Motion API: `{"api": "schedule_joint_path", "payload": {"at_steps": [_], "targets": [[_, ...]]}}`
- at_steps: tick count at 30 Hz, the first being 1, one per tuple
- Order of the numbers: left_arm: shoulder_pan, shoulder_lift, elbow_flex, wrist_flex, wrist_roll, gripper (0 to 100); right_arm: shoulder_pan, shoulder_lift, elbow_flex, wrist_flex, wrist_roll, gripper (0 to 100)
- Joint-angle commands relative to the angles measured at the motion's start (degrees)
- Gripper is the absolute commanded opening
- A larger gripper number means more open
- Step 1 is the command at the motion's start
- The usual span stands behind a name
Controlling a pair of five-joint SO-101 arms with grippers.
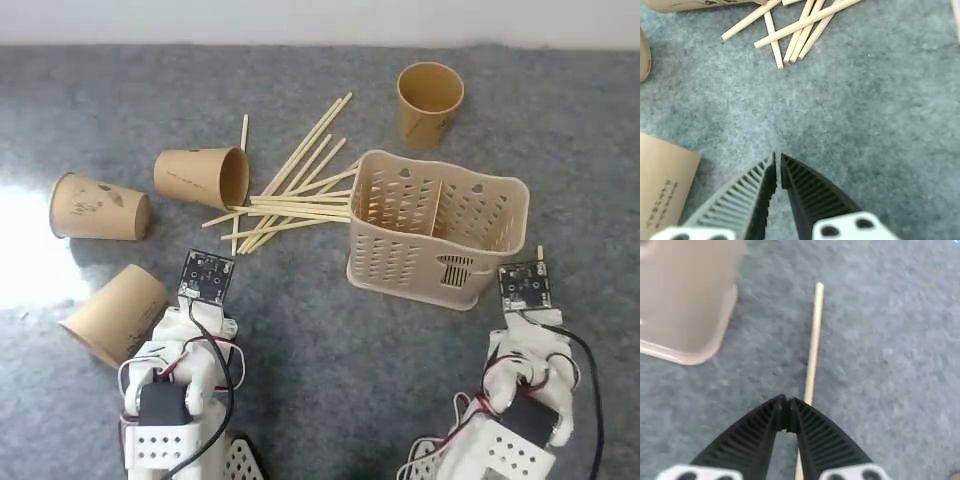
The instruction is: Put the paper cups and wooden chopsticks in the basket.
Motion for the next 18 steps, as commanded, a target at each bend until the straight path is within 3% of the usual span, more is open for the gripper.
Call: {"api": "schedule_joint_path", "payload": {"at_steps": [1, 3, 9, 14, 18], "targets": [[0.53, -0.7, -1.01, 0.18, -0.62, 2, 1.89, -0.4, -2.99, 0.04, 1.05, 0.8], [1.14, -0.7, -1.1, 0.18, -0.44, 2, 2.24, -0.4, -3.08, 0.48, 1.05, 0.7], [11.96, -0.7, -1.01, 0.18, -0.62, 2, 8.75, -0.4, -4.22, 0.4, 0.97, 0.9], [12.48, -0.7, -1.01, -0.09, -0.7, 2, 19.03, -0.4, -7.65, -0.13, 0.62, 0.9], [11.87, -0.7, -1.01, -9.93, -0.79, 2, 22.64, -0.4, -10.29, -2.07, 0.62, 0.9]]}}
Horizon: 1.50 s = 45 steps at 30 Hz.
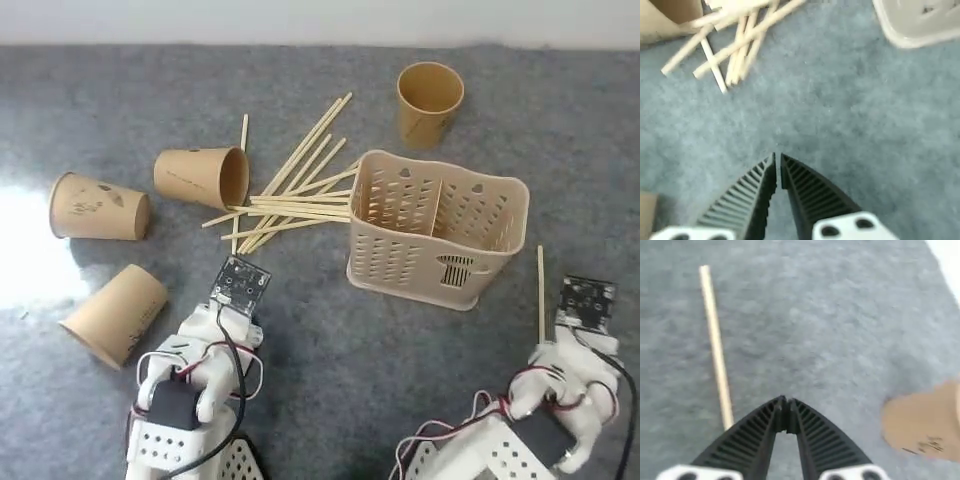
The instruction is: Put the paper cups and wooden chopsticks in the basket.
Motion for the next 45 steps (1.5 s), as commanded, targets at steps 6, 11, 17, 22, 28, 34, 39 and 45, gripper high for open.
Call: {"api": "schedule_joint_path", "payload": {"at_steps": [6, 11, 17, 22, 28, 34, 39, 45], "targets": [[-5.01, -0.53, -1.01, -7.82, -0.88, 2, 8.75, 0.04, -11.69, -2.24, -2.37, 6.4], [-6.42, -0.62, -1.01, -6.42, -13.54, 2, 9.1, 0.04, -17.23, 1.89, -7.03, 13.1], [-12.4, -0.7, -1.1, -8.0, -10.55, 2, 9.45, 0.31, -20.04, 2.51, -6.07, 10.2], [-14.42, -0.7, -1.19, -9.32, -8.35, 2, 9.36, 9.45, -26.9, 2.77, -6.07, 10.2], [-14.24, -0.7, -1.1, -10.02, -6.59, 2, 9.1, 31.16, -43.16, 7.25, -8.26, 10.1], [-14.24, -0.7, -1.1, -10.02, -6.59, 2, 9.45, 43.03, -50.99, 8.04, -6.42, 10.1], [-14.42, -0.7, -1.1, -10.02, -6.77, 2, 14.2, 54.81, -58.73, 8.4, -5.63, 10.1], [-14.51, -0.7, -1.01, -10.02, -6.86, 2, 19.65, 74.77, -70.33, 10.77, -1.67, 9.7]]}}
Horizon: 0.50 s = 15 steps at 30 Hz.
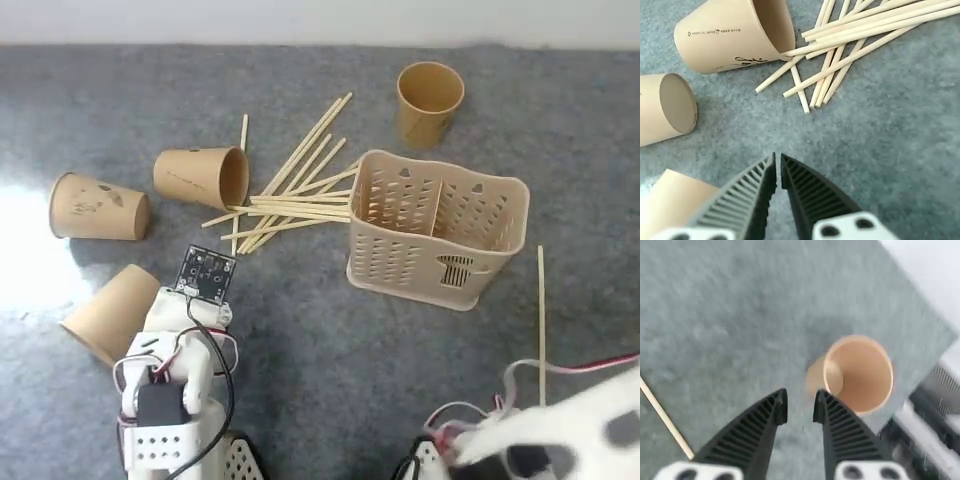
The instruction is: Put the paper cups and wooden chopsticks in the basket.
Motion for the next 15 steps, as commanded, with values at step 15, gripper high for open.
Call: {"api": "schedule_joint_path", "payload": {"at_steps": [15], "targets": [[-0.26, -0.7, -1.01, -1.58, 0.53, 2, 14.55, 41.71, -34.64, 7.96, 8.7, 9.7]]}}
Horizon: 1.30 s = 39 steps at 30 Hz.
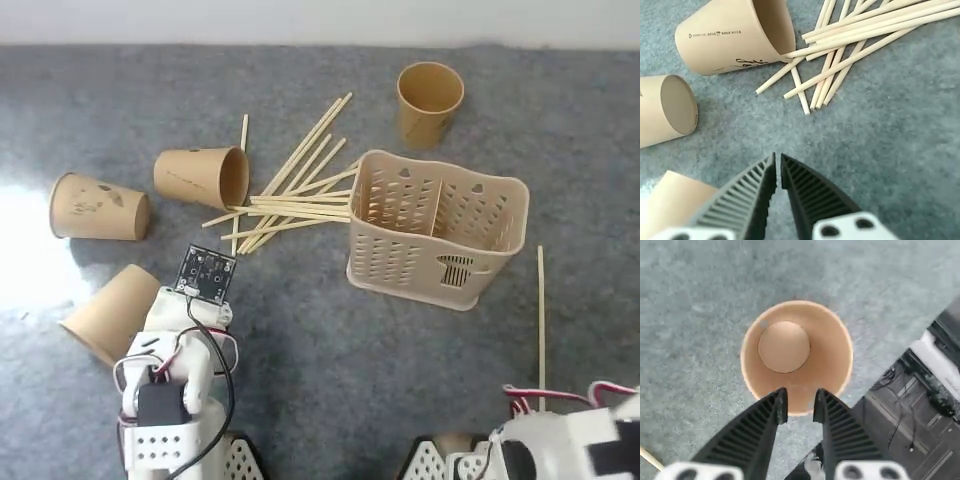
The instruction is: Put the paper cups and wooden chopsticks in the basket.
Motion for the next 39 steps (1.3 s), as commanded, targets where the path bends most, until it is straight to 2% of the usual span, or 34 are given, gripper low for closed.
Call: {"api": "schedule_joint_path", "payload": {"at_steps": [1, 6, 17, 31, 39], "targets": [[-0.26, -0.7, -1.01, -1.23, 0.53, 2, 0.4, 2.95, -3.78, 0.48, 1.14, 9.7], [-0.26, -0.7, -1.01, -1.23, 0.53, 2, -0.48, 6.64, -4.04, -0.22, 1.05, 9.7], [-0.26, -0.7, -1.01, -1.41, 0.44, 2, -3.03, 4.09, -10.73, 5.14, 0.88, 9.7], [-0.26, -0.62, -1.01, -1.41, 0.44, 2, -10.51, 4.44, -10.55, 4.7, -1.32, 9.7], [-0.26, -0.62, -1.01, -1.32, 0.44, 2, -9.19, 11.47, -10.81, 1.89, -3.08, 9.7]]}}
